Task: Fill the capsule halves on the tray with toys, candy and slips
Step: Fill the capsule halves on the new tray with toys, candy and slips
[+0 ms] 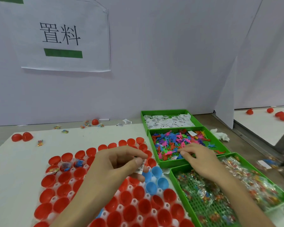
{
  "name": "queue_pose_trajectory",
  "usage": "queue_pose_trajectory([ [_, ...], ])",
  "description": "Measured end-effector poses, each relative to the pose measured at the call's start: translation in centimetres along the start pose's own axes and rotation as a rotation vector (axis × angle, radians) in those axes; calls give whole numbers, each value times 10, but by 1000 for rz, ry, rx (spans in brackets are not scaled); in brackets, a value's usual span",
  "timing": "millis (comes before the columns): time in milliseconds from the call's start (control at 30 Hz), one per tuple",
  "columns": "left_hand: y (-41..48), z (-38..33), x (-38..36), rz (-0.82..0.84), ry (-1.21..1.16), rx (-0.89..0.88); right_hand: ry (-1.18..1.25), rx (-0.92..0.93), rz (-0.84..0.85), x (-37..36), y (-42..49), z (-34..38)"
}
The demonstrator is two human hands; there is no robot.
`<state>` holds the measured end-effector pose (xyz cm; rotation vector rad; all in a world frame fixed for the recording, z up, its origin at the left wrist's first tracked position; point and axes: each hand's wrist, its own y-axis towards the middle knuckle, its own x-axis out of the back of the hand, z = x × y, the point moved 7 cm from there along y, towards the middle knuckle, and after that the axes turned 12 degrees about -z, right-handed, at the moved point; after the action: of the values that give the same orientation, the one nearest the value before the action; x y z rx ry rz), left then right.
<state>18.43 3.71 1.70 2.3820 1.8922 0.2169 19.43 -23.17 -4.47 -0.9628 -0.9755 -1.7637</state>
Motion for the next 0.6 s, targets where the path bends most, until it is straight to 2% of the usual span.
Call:
queue_pose_trajectory([
  [267, -3, 2, -1, -41, -26, 29, 315, -91, -275, 19, -2, -3],
  [467, -4, 8, -10, 55, 0, 70, 508, -75, -555, 48, -11, 2],
  [533, -5, 9, -11, 73, 9, 69, 582, -76, -576, 55, -15, 8],
  [600, -5, 8, -12, 76, 16, 51, 752, -76, -491, 56, -18, 19],
])
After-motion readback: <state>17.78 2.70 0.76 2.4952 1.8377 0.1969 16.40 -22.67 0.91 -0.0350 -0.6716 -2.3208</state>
